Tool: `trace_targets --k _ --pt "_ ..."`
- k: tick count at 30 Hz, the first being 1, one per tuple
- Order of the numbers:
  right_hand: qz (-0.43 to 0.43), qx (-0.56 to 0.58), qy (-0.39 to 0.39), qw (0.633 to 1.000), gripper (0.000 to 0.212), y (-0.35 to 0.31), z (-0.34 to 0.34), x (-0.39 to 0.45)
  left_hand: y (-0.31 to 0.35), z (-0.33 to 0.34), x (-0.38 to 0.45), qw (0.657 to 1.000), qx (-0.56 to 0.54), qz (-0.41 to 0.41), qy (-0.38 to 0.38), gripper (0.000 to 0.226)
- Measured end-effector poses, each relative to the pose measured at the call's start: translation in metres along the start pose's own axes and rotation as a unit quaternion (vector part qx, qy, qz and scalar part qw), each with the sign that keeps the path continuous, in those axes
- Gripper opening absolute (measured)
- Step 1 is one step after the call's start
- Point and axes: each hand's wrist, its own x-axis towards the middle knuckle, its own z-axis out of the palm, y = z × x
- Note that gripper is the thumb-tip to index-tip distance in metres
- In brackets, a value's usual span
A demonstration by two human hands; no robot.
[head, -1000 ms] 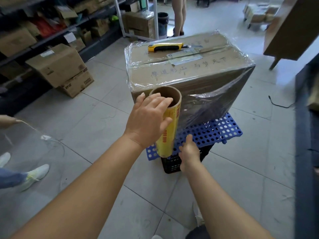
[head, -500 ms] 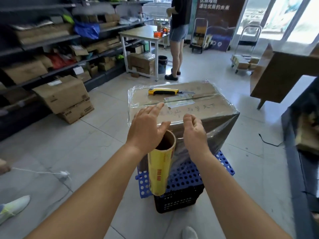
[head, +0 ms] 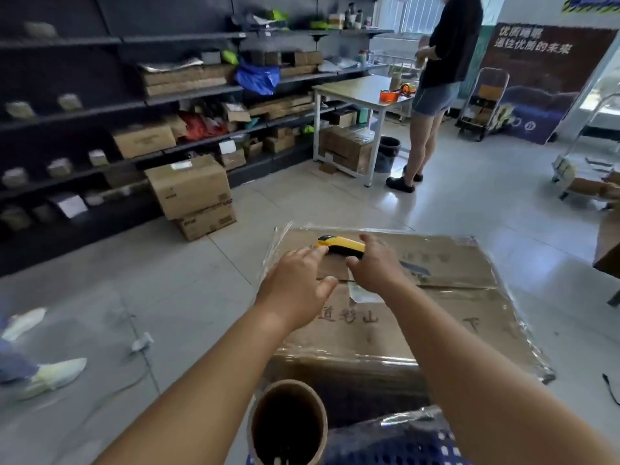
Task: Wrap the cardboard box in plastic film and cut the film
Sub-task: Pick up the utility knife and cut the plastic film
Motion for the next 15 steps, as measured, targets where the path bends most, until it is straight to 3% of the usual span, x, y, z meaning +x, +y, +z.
trace_targets --k 4,9,15 --pt "-0.022 -0.129 -0.036 0.991 0.042 0.007 0.016 0.043 0.002 0.002 0.016 0.999 0.002 -0.032 -0.004 0.055" --pt "-0.081 -0.188 -0.023 0.978 0.035 0.012 0.015 0.053 0.002 0.001 0.016 0.998 -0.004 -0.063 0.0 0.056" --pt "-0.29 -0.134 0.051 0.946 0.04 0.005 -0.021 0.015 0.021 -0.005 0.002 0.995 -0.029 -0.058 0.07 0.058"
